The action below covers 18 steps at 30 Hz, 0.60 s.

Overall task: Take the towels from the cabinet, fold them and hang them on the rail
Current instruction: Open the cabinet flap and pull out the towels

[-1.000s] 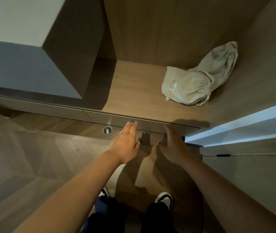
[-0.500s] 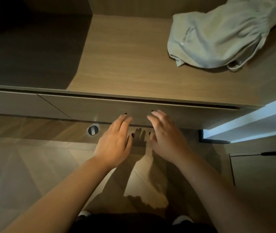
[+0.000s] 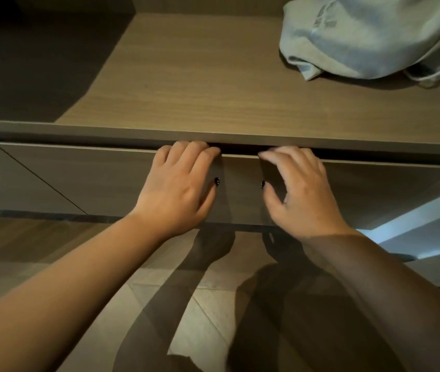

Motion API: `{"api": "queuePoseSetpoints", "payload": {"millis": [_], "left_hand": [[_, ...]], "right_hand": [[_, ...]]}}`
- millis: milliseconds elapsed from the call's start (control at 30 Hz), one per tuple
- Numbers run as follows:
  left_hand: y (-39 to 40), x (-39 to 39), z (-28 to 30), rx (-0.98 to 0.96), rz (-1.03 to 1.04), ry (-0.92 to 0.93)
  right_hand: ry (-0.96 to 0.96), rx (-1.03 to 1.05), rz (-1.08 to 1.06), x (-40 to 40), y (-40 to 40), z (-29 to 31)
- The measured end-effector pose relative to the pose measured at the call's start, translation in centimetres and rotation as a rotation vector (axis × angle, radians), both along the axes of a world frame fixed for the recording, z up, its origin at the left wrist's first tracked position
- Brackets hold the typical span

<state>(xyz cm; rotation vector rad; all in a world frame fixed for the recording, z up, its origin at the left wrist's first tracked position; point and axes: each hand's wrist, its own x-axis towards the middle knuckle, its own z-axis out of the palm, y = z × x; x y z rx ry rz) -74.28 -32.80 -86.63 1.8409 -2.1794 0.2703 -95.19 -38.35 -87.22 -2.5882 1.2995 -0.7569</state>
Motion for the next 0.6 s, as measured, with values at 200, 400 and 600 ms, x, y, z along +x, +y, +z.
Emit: {"api": "queuePoseSetpoints", "payload": {"millis": [200,400,600], "left_hand": [[-0.8,-1.2,-1.7,-0.067,0.130,-0.078],[-0.9,-0.9,1.7,0.403,0.028,-0.217],[0.2,-0.3,1.9,0.954,-0.100,0.044]], "right_hand": [[0.191,-0.133,-0.075,0.8,0.5,0.1],[0.542,0.116,-0.049,0.0,0.9,2.4],[0.649,0.630,0.140,-1.0,1.5,2.6]]}}
